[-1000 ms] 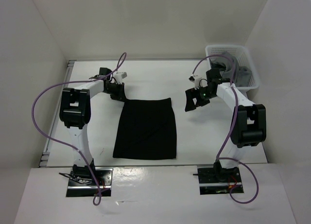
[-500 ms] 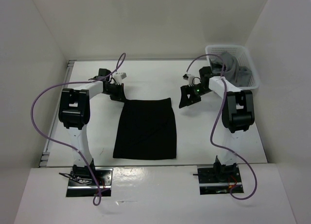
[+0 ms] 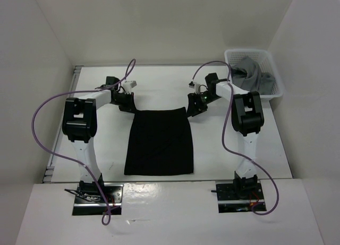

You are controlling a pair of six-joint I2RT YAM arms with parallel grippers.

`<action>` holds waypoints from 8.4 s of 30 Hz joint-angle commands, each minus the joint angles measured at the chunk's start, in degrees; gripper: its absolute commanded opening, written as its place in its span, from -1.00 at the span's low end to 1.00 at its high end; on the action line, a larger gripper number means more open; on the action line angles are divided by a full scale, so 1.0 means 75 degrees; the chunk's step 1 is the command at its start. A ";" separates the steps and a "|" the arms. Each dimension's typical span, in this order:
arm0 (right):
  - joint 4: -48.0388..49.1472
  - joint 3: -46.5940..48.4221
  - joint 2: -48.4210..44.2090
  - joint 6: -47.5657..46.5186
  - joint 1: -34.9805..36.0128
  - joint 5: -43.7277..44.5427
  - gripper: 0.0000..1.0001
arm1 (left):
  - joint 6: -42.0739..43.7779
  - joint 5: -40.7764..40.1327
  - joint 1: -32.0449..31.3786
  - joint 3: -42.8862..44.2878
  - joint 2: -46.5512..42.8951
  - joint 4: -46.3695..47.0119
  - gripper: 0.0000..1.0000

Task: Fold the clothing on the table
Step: Fold the skirt

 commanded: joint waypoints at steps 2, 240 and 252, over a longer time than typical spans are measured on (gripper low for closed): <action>0.0176 0.0565 0.0370 0.0057 0.0015 -0.0136 0.32 | 0.0166 -0.0227 0.0114 -0.0209 -0.0088 -0.0236 -1.00; -0.3445 0.1176 0.0511 -0.2416 0.5908 0.1153 0.91 | 0.1280 -0.0426 0.3864 -0.3278 -0.8569 -0.1258 1.00; -0.4170 0.1855 0.0419 -0.2662 0.5980 0.1246 0.93 | 0.1502 -0.0275 0.3864 -0.3280 -0.8724 -0.1420 1.00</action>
